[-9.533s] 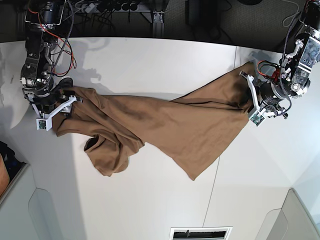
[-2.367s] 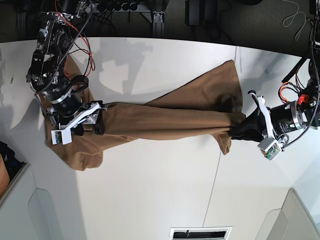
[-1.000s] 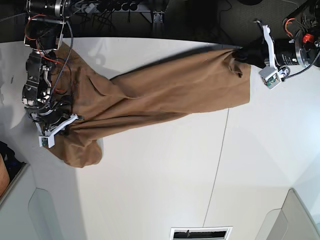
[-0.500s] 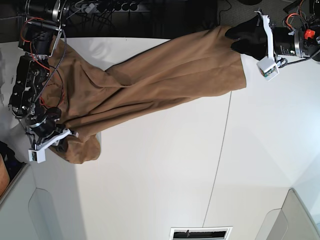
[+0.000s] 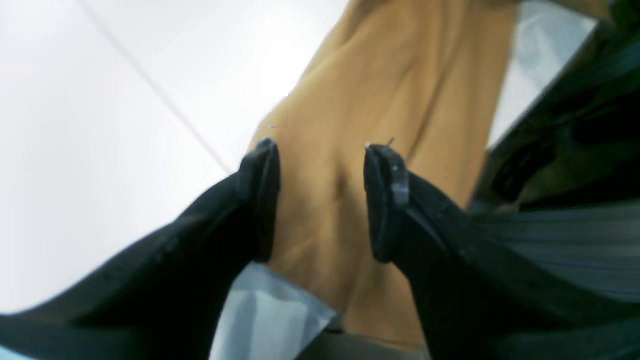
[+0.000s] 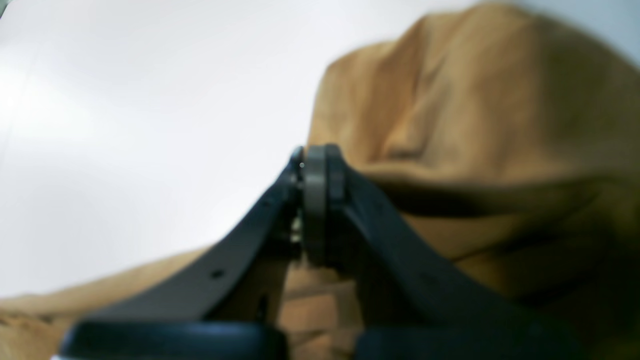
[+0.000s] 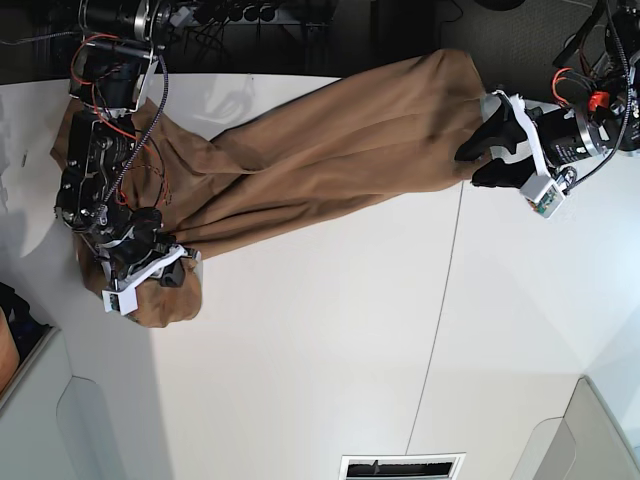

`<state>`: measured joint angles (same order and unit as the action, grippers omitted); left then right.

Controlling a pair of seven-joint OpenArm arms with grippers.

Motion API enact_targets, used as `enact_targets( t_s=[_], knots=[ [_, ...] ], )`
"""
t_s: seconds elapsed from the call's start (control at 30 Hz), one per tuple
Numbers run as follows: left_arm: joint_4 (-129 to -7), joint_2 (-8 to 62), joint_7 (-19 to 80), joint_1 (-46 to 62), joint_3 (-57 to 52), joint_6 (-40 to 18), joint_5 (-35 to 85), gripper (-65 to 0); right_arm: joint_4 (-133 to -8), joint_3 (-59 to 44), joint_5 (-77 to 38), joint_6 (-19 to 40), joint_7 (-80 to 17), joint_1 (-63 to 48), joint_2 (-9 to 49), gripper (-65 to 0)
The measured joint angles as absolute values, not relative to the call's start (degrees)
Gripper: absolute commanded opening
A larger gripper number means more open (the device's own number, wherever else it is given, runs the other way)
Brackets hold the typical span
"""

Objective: Layout the t-shirt on the table in an organized manner, then fold the t-shirt properly
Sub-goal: 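Drag the shirt with the left gripper toward the right gripper's side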

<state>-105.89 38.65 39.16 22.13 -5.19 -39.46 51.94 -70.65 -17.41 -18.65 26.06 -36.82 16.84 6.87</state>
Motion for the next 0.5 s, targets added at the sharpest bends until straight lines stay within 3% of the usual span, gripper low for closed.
enact_targets(
  t_s=[0.2,0.4,0.5],
  knots=[
    [-95.02,35.46,37.93,20.08,2.59,-39.46,49.19,-35.1,-64.71,-17.41,-16.73,29.28,-34.09,17.19,7.33,-65.0],
    [-90.65,32.47,35.73,18.55,5.98,-40.36,51.13,-35.1,-62.33,-17.32,-14.96,25.15,-31.11,17.67,9.39,-65.0],
    [-91.31,30.85,39.33,18.87,6.98,-40.14,54.87,-35.1,-62.24,-17.26,-14.9,24.86,-31.29,17.76,12.43,-65.0]
  ],
)
